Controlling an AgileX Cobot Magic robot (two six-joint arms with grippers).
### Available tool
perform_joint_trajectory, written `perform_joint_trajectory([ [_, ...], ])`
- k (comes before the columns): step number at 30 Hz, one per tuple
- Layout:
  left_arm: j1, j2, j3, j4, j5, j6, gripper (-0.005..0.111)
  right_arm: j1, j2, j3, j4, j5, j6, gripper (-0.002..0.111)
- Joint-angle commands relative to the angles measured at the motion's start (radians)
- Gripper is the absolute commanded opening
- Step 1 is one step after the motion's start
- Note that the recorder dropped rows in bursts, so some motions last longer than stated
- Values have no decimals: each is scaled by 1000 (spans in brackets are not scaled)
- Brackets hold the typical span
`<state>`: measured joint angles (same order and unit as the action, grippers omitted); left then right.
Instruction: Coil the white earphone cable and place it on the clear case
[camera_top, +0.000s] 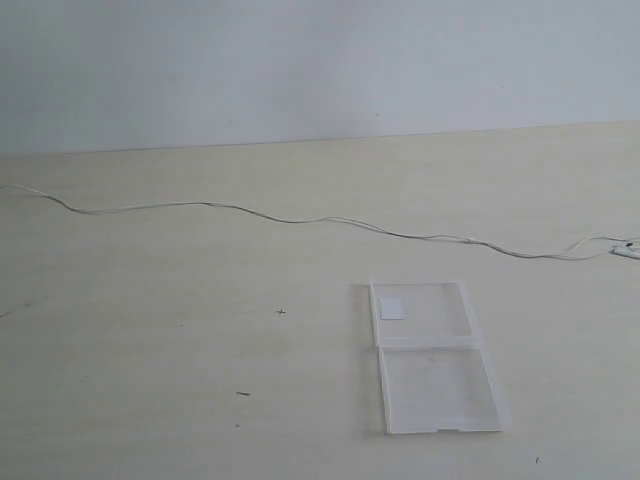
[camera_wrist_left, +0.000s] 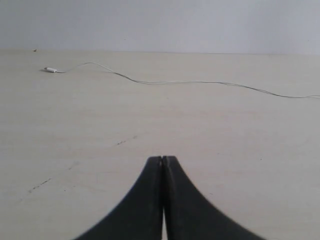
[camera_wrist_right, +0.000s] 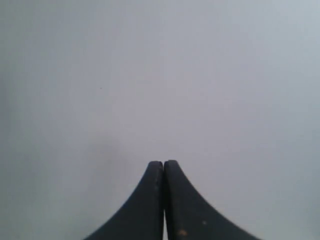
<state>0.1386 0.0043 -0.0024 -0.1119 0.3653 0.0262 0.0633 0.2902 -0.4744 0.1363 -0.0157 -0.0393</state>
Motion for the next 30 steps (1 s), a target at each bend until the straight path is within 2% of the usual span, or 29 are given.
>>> perform_joint_trajectory([
  [1,2,-4,2,2,-8,-3,0,-5,350,-321,-12,289,-48,0],
  [3,2,-4,2,2,-8,-3,0,-5,514,-479,-9,426,-46,0],
  [9,2,-4,2,2,-8,-3,0,-5,728,-643,-1,398,-44,0],
  [24,2,-4,2,2,-8,-3,0,-5,956,-675,42,333,-51,0],
  [28,2,-4,2,2,-8,-3,0,-5,1082,-705,40,315,-142,0],
  [30,2,-4,2,2,-8,-3,0,-5,1161,-769,40,387,-215,0],
])
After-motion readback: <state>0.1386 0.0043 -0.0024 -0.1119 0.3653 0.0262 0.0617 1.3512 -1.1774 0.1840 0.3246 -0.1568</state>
